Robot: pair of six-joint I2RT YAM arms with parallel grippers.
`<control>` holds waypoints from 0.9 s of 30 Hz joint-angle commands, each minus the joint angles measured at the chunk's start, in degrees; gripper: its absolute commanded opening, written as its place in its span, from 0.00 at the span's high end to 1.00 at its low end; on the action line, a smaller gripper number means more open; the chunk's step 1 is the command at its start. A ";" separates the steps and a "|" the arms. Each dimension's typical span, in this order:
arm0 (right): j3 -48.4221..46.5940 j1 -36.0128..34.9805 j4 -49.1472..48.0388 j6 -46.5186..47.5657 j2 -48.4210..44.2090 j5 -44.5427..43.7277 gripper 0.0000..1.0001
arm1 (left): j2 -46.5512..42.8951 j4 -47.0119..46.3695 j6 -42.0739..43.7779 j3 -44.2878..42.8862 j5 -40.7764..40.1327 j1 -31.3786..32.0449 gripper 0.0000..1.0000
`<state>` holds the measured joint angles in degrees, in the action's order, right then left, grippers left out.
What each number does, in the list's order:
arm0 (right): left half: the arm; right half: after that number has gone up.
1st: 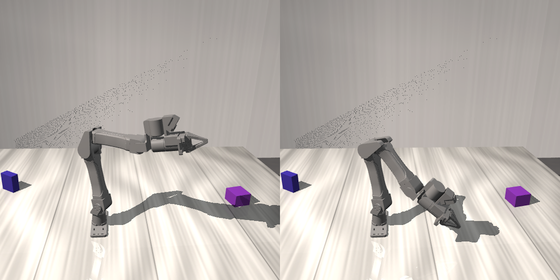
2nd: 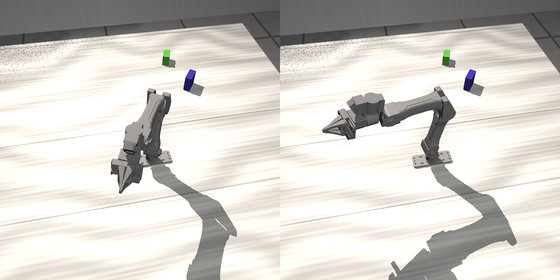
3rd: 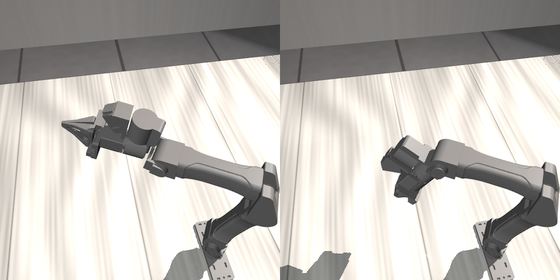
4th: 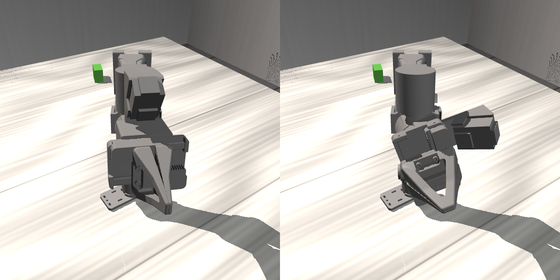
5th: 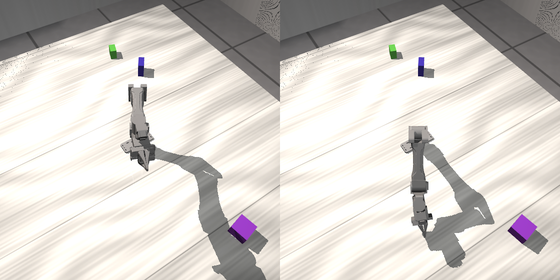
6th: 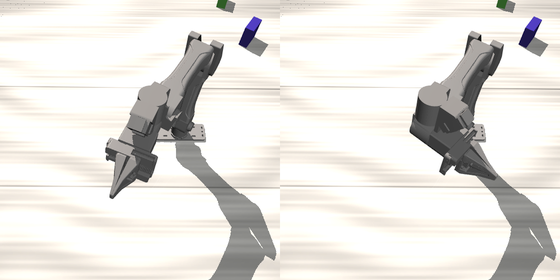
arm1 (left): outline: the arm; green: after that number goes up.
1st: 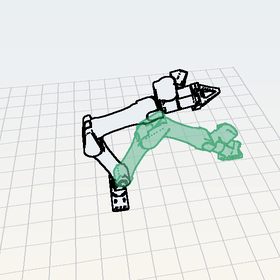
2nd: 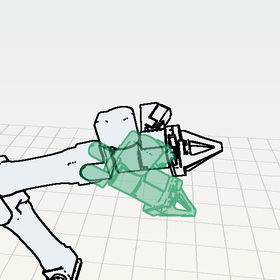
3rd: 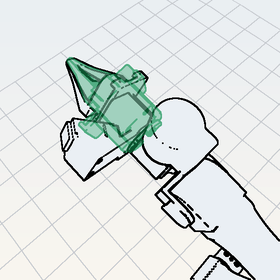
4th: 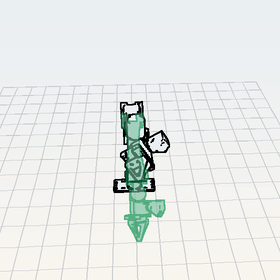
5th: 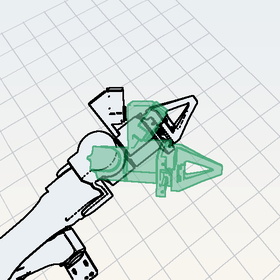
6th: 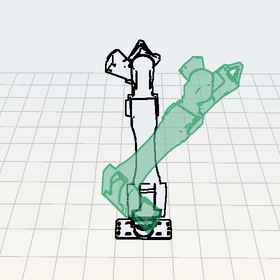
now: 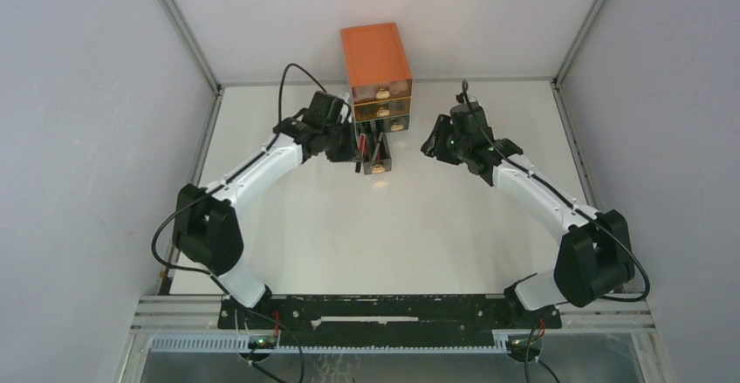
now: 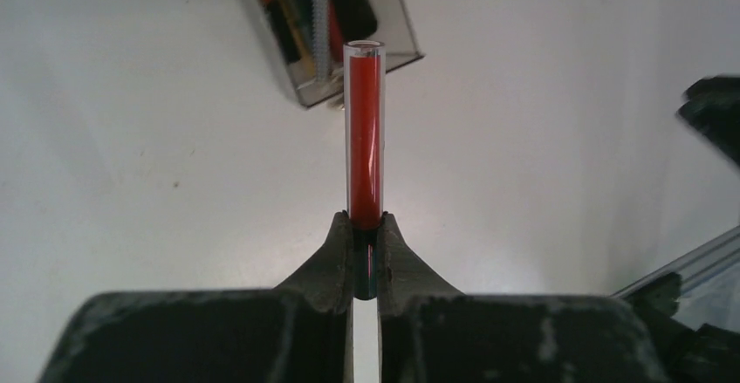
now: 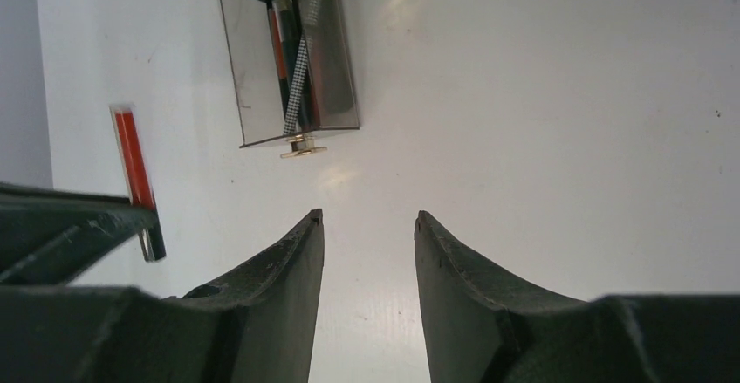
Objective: Organize the makeup
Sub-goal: Place the lipstick in the drawer.
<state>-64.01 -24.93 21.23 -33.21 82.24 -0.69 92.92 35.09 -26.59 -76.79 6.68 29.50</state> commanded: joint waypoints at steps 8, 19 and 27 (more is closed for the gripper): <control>3.54 0.40 2.64 1.21 -7.57 -4.75 0.50 | 12.99 -7.37 -9.60 -12.27 4.50 -1.37 1.00; 4.77 -0.39 2.26 0.46 -7.19 -3.90 0.50 | 18.83 -9.90 -11.25 -16.81 1.15 -3.87 0.63; 4.79 -4.83 -1.63 -1.05 -2.80 -1.84 0.50 | 10.97 -9.60 -9.52 -12.56 1.66 -4.00 0.46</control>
<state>-59.24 -27.53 23.66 -33.32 77.47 -3.92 111.53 27.14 -37.45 -90.39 8.25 25.58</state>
